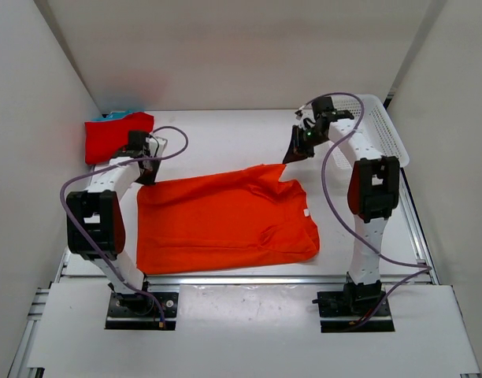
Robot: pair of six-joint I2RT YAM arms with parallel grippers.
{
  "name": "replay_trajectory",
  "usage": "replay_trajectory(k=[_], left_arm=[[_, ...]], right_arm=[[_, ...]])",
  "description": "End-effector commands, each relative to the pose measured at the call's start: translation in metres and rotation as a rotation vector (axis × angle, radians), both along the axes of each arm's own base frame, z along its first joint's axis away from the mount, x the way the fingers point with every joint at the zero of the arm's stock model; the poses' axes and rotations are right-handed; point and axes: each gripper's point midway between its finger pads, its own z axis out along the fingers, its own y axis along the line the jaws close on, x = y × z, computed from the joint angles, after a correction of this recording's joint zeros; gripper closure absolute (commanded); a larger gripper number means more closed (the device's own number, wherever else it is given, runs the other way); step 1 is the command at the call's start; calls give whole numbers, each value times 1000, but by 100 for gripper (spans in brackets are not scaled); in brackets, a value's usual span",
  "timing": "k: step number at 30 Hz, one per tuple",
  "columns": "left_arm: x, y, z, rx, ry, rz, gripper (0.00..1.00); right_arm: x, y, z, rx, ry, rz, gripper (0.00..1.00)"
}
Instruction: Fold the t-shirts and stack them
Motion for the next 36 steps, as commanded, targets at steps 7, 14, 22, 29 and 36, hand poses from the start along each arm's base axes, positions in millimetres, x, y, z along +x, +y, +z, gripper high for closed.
replay_trajectory(k=[7,14,22,29,36], left_arm=[[-14,-6,5,-33,9,-18,100],[-79,11,-21,84,142,-111,100],[-91,19,-36,118,155,-84,100],[-88,16,-32,131,160,-122,96],[-122,12,-32,100,255,-193,65]], right_arm=[[-58,0,14,-73,1,80,100],[-163,10,-10,-149,77,260,100],[-195,-8,-38,-199,162,288,100],[-198,-7,-41,-214,167,302,100],[-211,-8,-31,-204,167,338,76]])
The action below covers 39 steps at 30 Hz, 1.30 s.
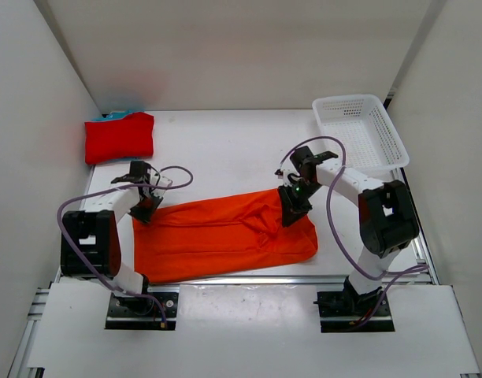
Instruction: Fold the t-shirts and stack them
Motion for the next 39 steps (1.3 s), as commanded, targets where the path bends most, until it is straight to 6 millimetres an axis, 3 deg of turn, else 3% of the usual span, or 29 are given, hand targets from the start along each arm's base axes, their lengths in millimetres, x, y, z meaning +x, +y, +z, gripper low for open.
replay_trajectory(k=[1,5,9,13,16,17,20,23,27,29,33,38,39], left_arm=[[-16,9,17,-10,5,-20,63],[-40,5,27,-22,48,-118,50],[-63,-3,32,-36,111,-214,41],[-80,2,36,-48,180,-267,38],[-93,3,40,-60,244,-327,36],[-94,4,41,-63,253,-335,37],[-77,8,44,-54,181,-286,36],[-47,-2,56,-73,79,-227,35],[-12,-18,70,-113,-24,-168,32],[-1,-19,64,-122,-38,-130,32],[8,-12,53,-114,-27,-57,32],[15,-18,58,-125,-42,-76,32],[13,-27,57,-124,-27,-117,32]], right_arm=[[-4,-5,13,22,-21,13,75],[6,-8,28,30,-87,-20,74],[44,2,39,29,-172,-61,71],[94,19,49,68,-233,-105,66],[118,36,52,82,-263,-82,60],[124,44,58,97,-280,-71,60],[139,63,35,95,-234,-66,59],[134,74,22,103,-180,-49,65],[102,85,4,113,-108,15,81],[85,87,-7,93,-82,57,87],[58,96,-18,74,-42,140,100],[23,102,-16,99,16,223,100],[11,104,-20,92,29,252,100]])
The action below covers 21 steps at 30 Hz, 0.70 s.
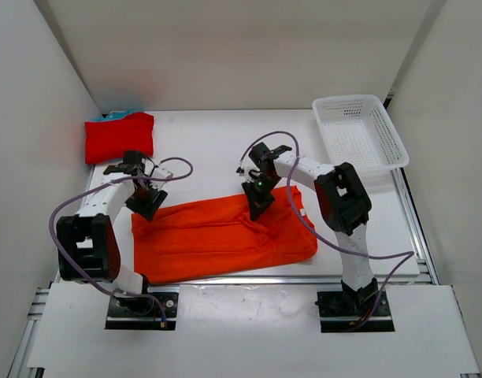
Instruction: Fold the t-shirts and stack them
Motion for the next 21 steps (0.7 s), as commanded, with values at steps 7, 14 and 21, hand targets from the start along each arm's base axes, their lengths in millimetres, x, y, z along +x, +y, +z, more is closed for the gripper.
replay_trajectory(k=[7,14,21], left_arm=[[42,-11,27,-37,-139,27,31],[65,48,29,128,-257,235,31],[55,56,-4,225,-207,197,22]], right_arm=[[-44,2,29,2,7,111,100],[44,-55,76,91,-189,-360,71],[78,-130,43,-107,-176,-606,49]])
